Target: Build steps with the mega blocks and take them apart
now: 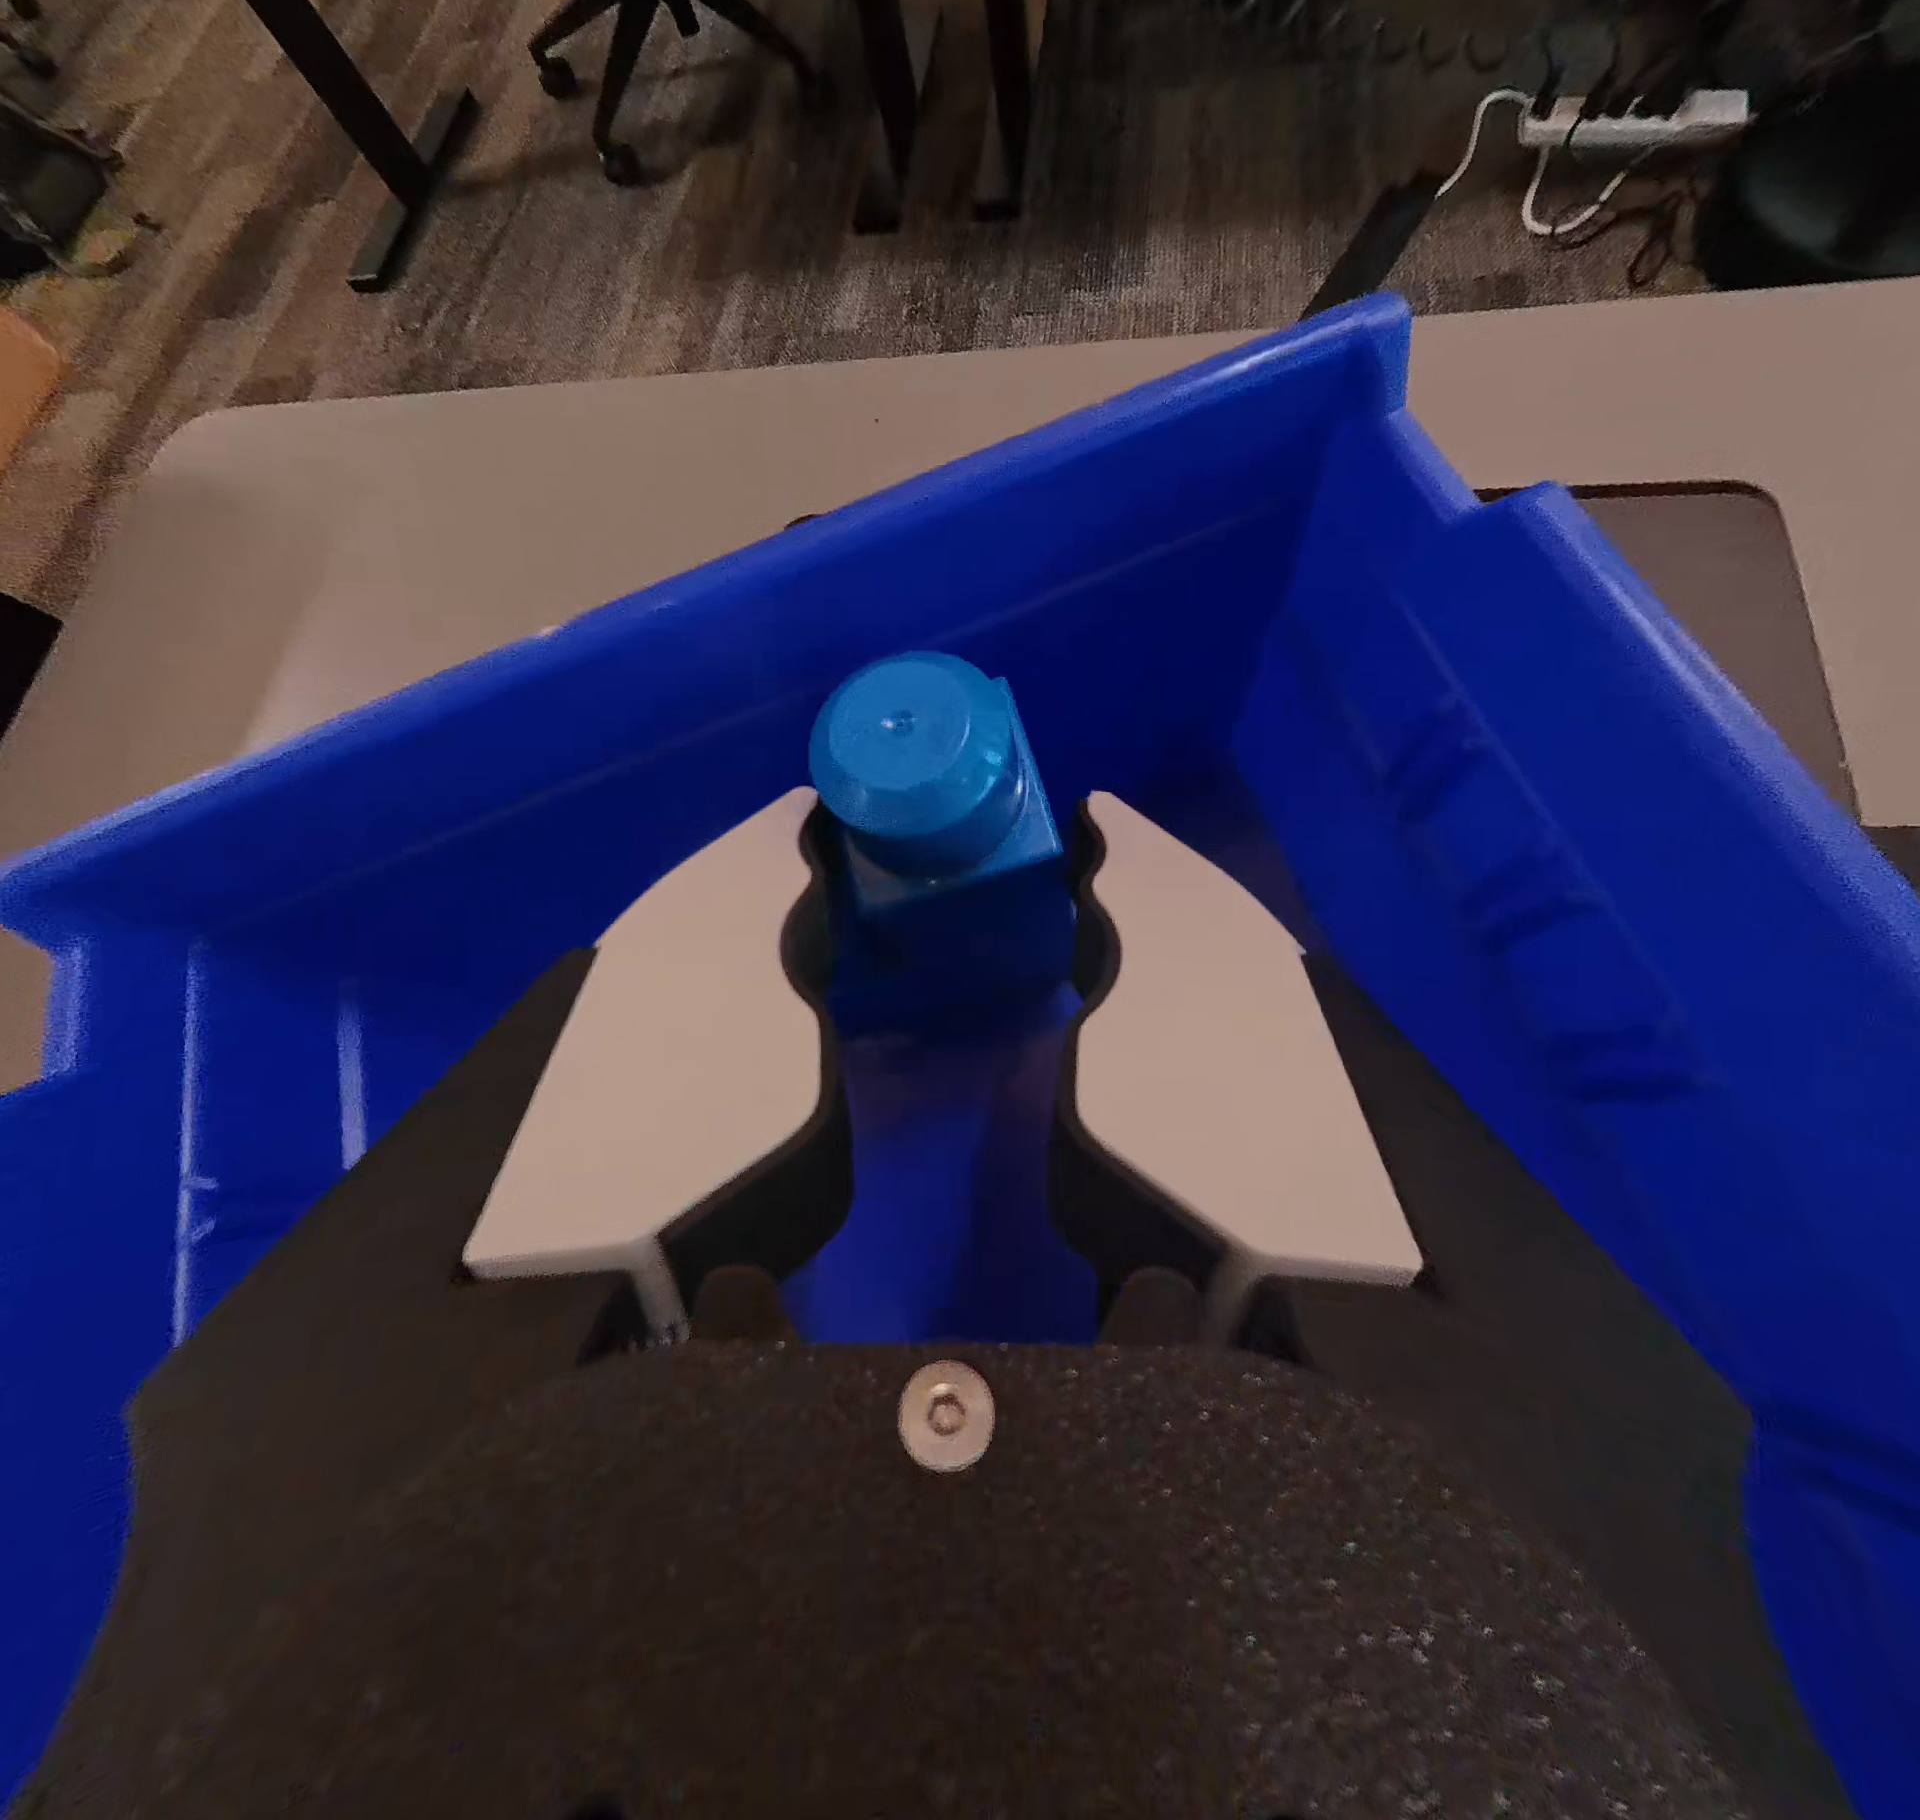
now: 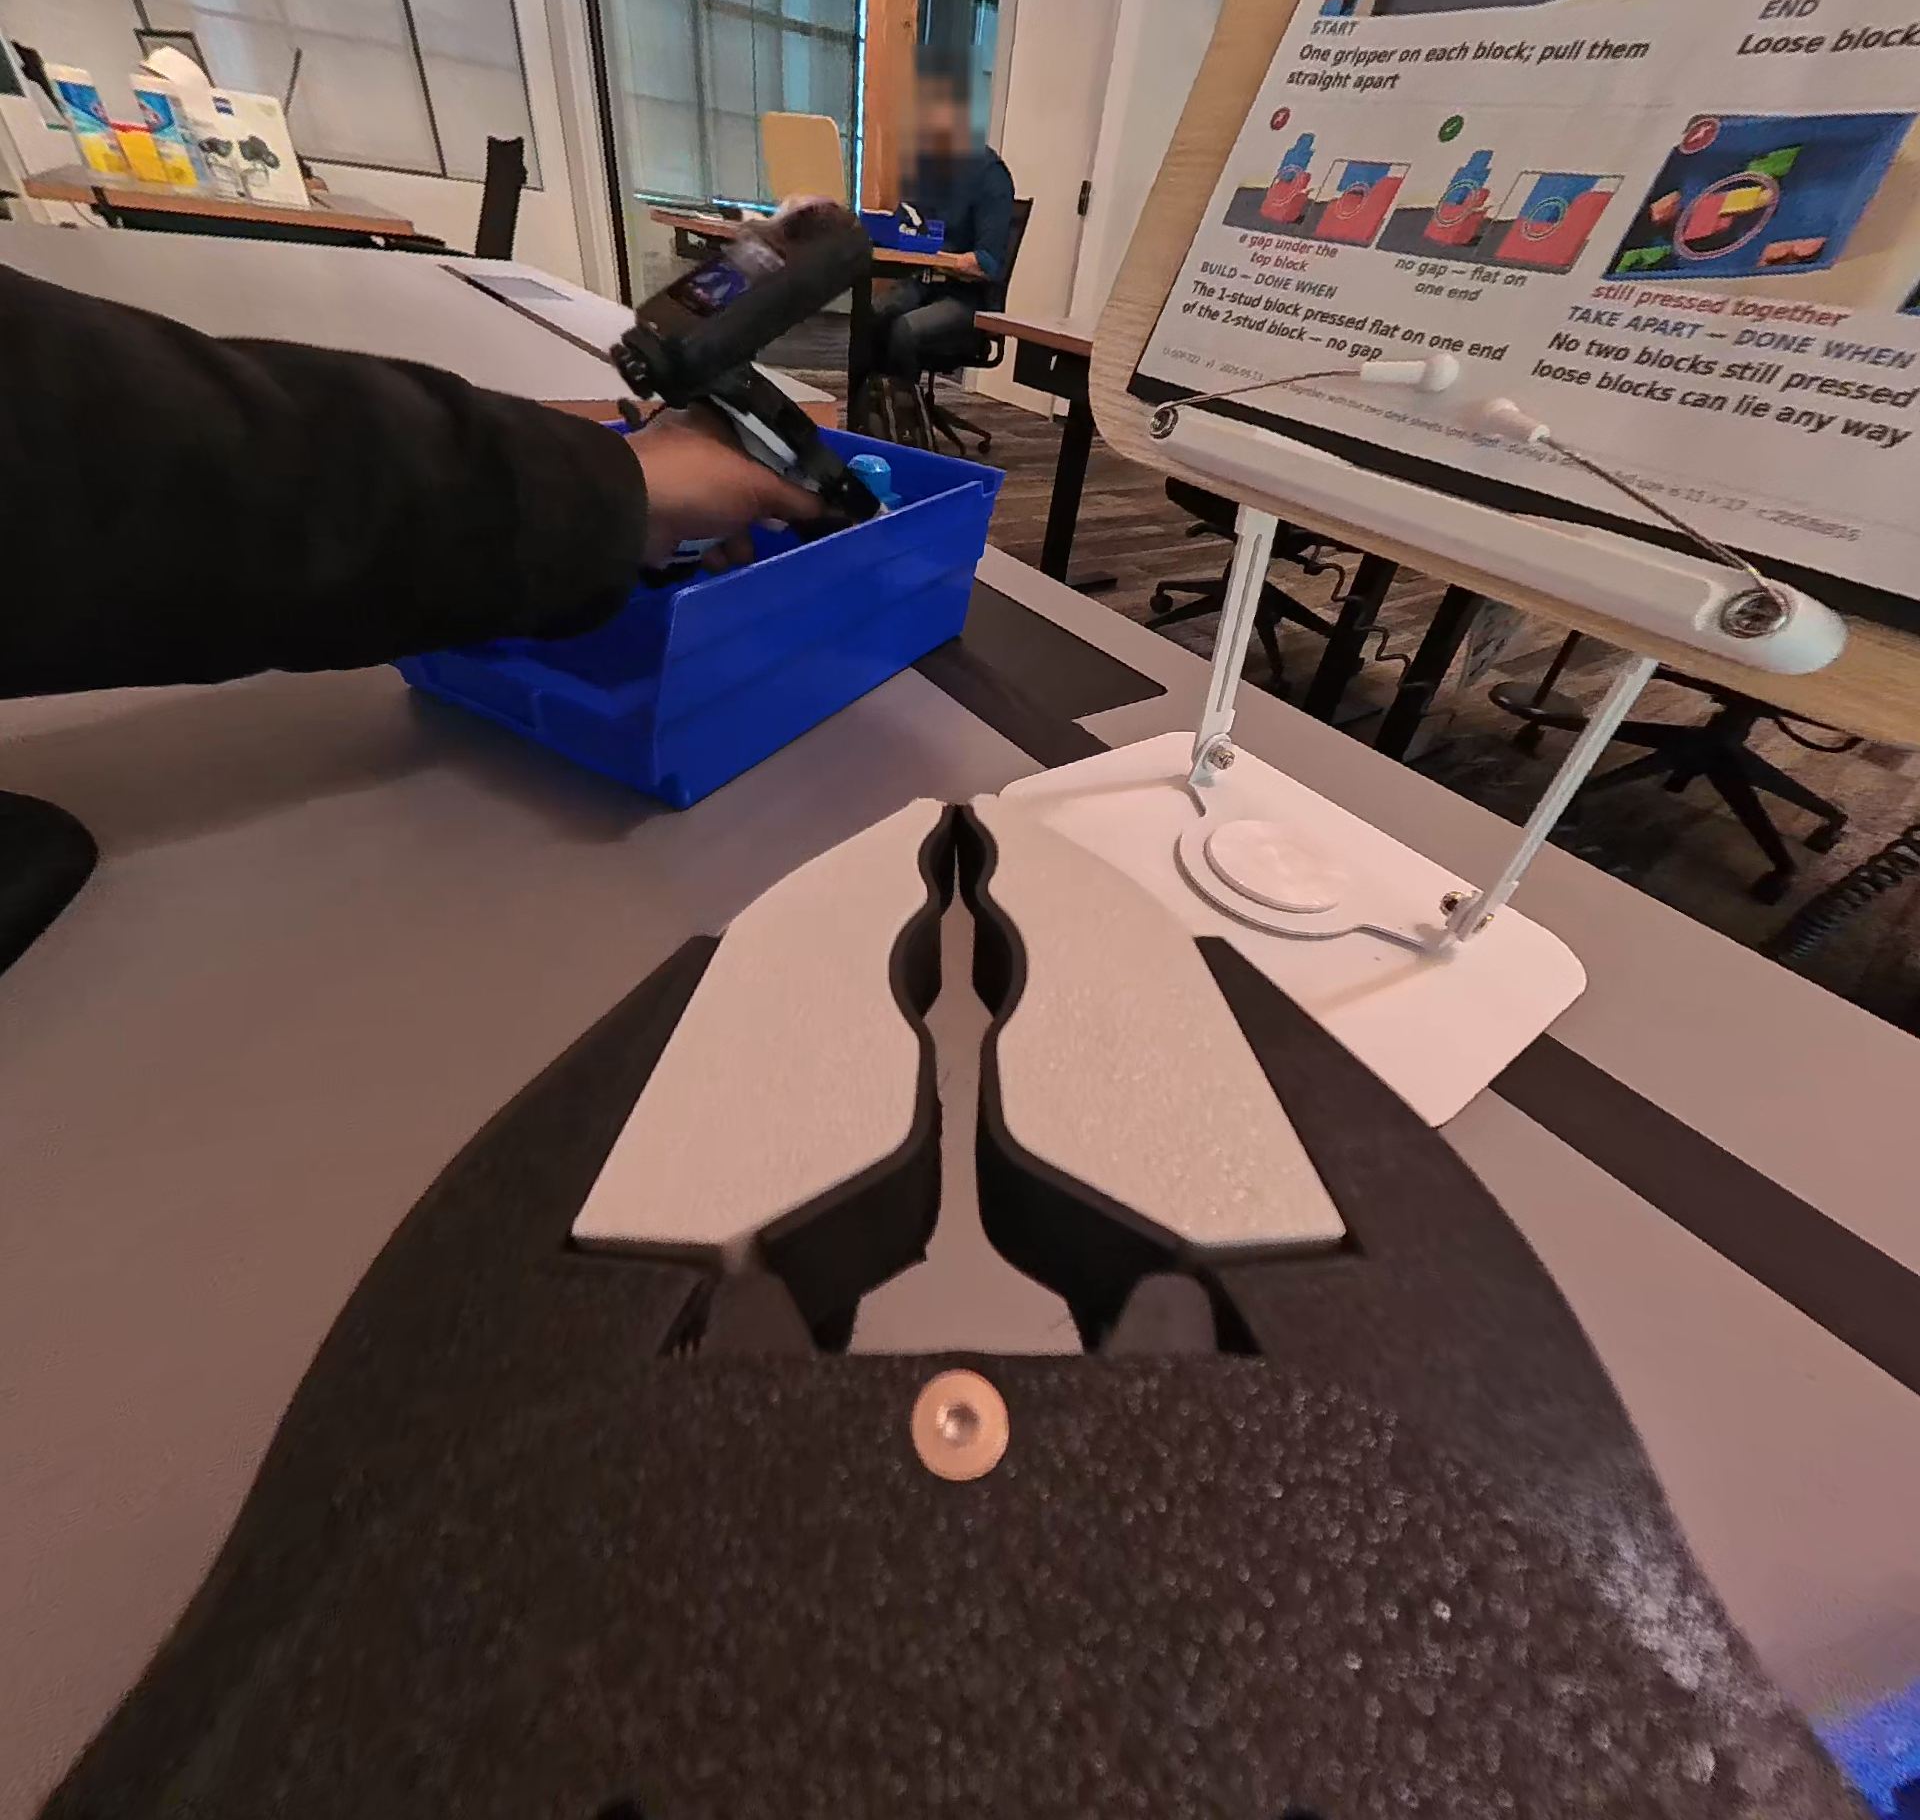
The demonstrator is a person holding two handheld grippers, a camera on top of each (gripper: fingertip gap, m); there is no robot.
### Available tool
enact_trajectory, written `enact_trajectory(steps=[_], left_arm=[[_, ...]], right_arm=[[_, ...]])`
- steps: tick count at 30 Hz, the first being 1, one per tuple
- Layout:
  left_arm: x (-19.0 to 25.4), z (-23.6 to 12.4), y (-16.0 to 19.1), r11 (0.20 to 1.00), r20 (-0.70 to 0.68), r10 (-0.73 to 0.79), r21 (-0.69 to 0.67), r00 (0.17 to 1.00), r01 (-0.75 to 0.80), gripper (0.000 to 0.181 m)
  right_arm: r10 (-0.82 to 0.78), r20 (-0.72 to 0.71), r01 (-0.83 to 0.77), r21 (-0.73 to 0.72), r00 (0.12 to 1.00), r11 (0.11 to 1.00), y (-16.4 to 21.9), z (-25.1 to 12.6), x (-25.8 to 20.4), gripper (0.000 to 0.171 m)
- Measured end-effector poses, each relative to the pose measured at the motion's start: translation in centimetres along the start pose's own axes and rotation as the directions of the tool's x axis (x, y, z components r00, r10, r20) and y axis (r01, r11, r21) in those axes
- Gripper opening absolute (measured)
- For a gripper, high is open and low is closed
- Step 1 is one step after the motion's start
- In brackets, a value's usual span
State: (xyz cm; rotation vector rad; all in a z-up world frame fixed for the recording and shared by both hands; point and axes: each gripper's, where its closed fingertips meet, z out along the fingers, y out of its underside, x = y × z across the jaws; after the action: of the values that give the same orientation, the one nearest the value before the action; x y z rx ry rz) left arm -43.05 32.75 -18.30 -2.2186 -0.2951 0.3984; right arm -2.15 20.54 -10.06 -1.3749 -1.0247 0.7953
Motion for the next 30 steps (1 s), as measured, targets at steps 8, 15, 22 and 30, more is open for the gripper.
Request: enact_trajectory(steps=[8,15,22,30], left_arm=[[-0.1,-2.7,-1.7,0.995,-0.019,0.056,0.089,0.998,-0.054,0.041],[4.8,-11.8,-5.8,0.943,-0.272,0.082,0.333,0.959,0.014,0.04],[13.7,-23.2,-4.4,0.87,-0.513,0.27,0.493,0.815,0.022,0.04],[20.9,-30.6,1.7,0.851,-0.673,0.38,0.524,0.635,0.046,0.04]], right_arm=[[-0.007,-0.002,0.007,-0.006,1.0,1.0,0.2,0.0,0.0,0.0],[-0.019,-0.015,0.019,0.003,1.0,1.0,-0.2,-0.1,-0.2,0.0],[-0.097,-0.076,0.097,-0.007,0.992,0.995,-0.8,-0.2,-0.5,0.0],[-0.262,-0.067,0.259,-0.048,0.963,0.965,-1.2,0.9,-3.8,0.031]])
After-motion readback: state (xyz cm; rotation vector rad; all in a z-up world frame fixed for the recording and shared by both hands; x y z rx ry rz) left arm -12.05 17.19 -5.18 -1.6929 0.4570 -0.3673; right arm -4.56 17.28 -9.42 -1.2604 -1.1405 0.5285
